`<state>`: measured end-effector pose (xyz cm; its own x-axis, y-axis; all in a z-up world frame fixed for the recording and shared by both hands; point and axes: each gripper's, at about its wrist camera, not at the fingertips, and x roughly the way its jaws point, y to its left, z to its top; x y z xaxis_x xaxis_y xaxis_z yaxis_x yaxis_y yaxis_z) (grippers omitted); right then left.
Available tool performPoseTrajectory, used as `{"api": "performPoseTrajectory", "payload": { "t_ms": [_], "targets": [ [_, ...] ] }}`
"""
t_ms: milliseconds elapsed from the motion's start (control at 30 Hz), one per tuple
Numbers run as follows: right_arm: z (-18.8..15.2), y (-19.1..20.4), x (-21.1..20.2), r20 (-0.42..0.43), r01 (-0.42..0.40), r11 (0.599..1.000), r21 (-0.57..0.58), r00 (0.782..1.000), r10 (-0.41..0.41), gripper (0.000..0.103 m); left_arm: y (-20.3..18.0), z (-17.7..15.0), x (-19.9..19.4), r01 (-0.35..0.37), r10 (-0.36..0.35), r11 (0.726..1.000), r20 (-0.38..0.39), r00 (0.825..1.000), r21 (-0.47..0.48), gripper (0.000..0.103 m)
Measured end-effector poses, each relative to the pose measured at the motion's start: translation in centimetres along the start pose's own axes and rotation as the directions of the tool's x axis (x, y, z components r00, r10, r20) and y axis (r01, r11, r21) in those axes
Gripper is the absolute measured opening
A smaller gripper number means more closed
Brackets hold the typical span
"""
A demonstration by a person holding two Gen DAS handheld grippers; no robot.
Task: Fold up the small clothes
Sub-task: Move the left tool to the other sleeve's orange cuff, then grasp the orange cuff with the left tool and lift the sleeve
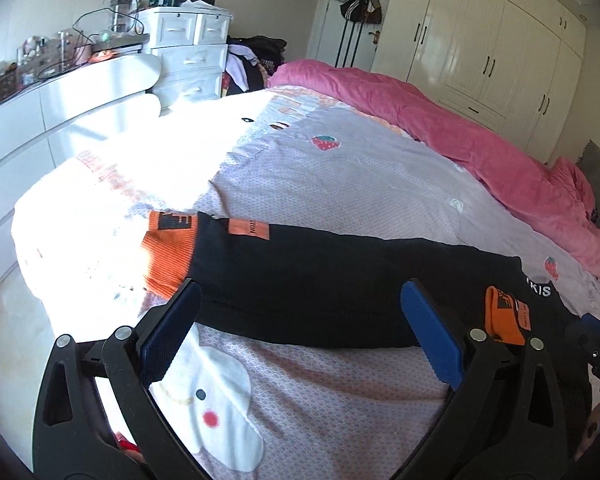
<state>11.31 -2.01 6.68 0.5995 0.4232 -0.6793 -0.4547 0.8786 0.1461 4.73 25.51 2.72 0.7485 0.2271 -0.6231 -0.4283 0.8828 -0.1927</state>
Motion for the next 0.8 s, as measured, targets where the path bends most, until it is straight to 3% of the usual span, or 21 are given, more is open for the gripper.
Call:
{"api": "performPoseTrajectory", "payload": {
  "t_ms": [500,800],
  "targets": [
    [1.0,4.6,3.0,-0.029,-0.049,0.996,-0.081,0.998,0.047,0.099,6.1,-0.6,2.1,-0.06,0.057,0.989,-0.028,0.998,-0.132,0.094],
    [0.2,4.5,4.8,-0.065,-0.047,0.997,-0.063,0.997,0.042,0.099,8.9,-1.4,3.9,-0.066,0.059,0.968,-0.037,0.998,-0.244,0.094]
  ]
}}
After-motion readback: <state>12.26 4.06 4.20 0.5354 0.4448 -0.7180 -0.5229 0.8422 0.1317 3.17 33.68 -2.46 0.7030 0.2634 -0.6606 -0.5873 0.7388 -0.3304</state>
